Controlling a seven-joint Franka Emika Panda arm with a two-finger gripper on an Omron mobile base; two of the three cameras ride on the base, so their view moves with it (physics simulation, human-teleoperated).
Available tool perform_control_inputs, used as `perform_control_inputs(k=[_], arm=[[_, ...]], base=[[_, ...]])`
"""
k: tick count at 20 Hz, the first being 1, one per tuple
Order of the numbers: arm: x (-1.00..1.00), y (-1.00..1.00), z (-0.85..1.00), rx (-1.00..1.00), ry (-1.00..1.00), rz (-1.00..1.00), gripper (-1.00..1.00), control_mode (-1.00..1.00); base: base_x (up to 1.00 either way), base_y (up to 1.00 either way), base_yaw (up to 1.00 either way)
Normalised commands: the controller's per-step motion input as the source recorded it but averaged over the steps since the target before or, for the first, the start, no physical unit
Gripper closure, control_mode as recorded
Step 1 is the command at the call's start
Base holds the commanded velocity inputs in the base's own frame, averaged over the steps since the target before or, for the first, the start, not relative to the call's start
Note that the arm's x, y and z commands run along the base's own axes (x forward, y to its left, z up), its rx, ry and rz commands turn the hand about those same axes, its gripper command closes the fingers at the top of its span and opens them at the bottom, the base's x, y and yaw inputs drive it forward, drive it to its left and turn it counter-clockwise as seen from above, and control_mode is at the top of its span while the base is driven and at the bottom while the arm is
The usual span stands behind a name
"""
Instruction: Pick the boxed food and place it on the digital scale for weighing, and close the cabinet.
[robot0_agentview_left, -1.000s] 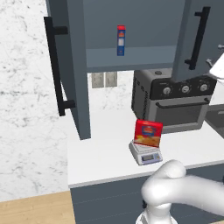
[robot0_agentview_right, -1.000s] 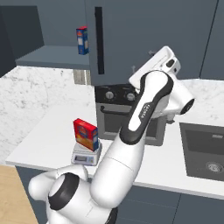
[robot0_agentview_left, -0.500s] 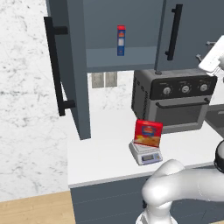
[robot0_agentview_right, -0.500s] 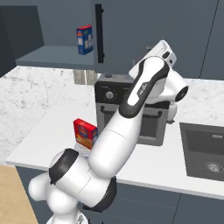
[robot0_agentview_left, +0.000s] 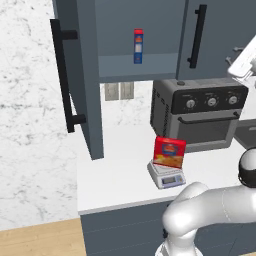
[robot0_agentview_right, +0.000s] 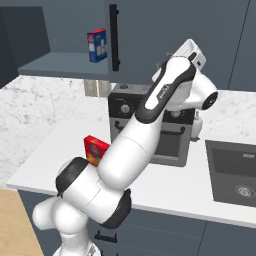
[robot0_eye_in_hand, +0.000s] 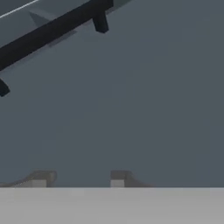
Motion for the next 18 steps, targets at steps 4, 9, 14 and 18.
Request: perform_control_inputs(k=[4, 9, 14, 18], arm=[[-0.54, 0.45, -0.06, 0.0, -0.1, 0.0, -1.0, -1.0], [-0.92, 0.5, -0.01, 0.0, -0.16, 0.0, -1.0, -1.0], [-0.98, 0.18, 0.08, 0.0, -0.1, 0.0, -1.0, -1.0], [-1.0, 0.03, 0.0, 0.0, -0.02, 0.0, -1.0, -1.0]], base=[[0.0, 0.0, 0.0], [0.0, 0.0, 0.0], [0.0, 0.0, 0.0], [0.0, 0.0, 0.0]])
